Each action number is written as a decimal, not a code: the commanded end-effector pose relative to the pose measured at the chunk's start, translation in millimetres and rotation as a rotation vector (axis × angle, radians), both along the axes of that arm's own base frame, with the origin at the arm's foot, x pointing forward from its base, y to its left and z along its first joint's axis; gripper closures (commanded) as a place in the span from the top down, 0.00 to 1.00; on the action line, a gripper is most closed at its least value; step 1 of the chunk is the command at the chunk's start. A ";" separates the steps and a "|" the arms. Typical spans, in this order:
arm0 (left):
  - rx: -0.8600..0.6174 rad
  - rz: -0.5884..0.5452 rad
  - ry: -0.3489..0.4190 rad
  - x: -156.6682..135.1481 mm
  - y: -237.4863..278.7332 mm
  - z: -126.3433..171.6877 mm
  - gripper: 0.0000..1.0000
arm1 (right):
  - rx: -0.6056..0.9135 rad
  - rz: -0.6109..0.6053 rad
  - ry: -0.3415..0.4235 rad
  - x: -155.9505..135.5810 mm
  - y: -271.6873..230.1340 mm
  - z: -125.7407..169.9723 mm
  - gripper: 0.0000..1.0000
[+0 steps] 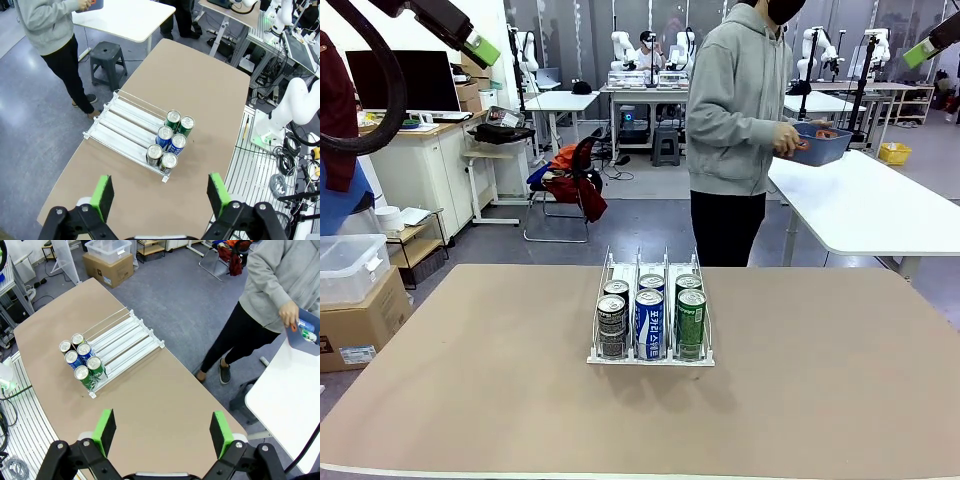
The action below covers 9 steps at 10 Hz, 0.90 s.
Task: Fill the beverage cans into the dispenser.
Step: Pick up the Ionic drink handed by the human.
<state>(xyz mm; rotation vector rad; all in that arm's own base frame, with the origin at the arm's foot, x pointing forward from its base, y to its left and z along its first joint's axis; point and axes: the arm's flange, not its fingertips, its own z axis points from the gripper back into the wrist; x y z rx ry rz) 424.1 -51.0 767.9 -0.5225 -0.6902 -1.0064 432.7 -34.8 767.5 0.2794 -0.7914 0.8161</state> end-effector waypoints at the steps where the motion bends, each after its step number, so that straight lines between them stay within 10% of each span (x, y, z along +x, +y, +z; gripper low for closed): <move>1: -0.001 0.006 0.004 -1.0 1.1 0.3 1.00 | 0.001 -0.001 0.000 -0.4 -1.3 -0.2 1.00; 9: -0.001 0.006 0.004 -1.0 1.1 0.3 1.00 | 0.001 -0.001 0.000 -0.4 -1.3 -0.2 1.00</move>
